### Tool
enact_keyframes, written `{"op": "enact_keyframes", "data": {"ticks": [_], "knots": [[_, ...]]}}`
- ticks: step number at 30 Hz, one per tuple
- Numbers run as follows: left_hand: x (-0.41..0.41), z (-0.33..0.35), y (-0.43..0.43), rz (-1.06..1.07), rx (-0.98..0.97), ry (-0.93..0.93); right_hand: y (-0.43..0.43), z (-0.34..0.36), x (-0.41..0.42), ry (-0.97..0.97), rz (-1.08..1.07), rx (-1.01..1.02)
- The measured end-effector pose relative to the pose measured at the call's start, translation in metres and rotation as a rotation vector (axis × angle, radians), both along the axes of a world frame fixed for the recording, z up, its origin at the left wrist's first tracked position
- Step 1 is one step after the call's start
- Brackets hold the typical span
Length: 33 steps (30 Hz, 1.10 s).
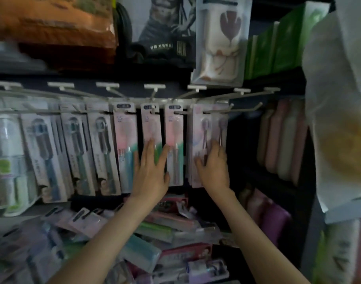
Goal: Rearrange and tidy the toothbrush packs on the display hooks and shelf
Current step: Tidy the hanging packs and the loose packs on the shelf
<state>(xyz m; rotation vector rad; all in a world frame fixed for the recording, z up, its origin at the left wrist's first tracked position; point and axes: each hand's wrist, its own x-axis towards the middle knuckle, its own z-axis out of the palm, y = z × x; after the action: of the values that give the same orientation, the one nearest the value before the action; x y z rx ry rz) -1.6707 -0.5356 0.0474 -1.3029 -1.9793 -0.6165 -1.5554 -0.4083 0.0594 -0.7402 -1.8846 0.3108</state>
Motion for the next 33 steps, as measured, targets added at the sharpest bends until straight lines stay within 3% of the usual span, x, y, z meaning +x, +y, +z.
{"op": "enact_keyframes", "data": {"ticks": [4,9,14,17,24,29,33], "knots": [[0.024,-0.01,-0.021,-0.019,-0.19,-0.083,-0.019,-0.027,0.017,-0.008,0.113,0.119],[0.04,-0.035,-0.068,0.02,-0.419,-0.223,-0.036,-0.069,0.035,-0.43,0.467,0.006],[0.04,-0.058,-0.104,0.121,-0.505,-0.279,-0.041,-0.084,0.016,-0.806,0.505,-0.014],[0.041,-0.072,-0.119,0.17,-0.513,-0.304,-0.047,-0.083,0.005,-0.935,0.467,0.053],[0.035,-0.09,-0.134,0.217,-0.468,-0.413,-0.041,-0.076,-0.002,-0.969,0.472,-0.014],[0.031,-0.094,-0.133,0.224,-0.452,-0.45,-0.035,-0.081,0.002,-0.633,0.573,-0.206],[0.033,-0.094,-0.131,0.259,-0.445,-0.434,-0.038,-0.08,0.011,-0.486,0.609,-0.19]]}}
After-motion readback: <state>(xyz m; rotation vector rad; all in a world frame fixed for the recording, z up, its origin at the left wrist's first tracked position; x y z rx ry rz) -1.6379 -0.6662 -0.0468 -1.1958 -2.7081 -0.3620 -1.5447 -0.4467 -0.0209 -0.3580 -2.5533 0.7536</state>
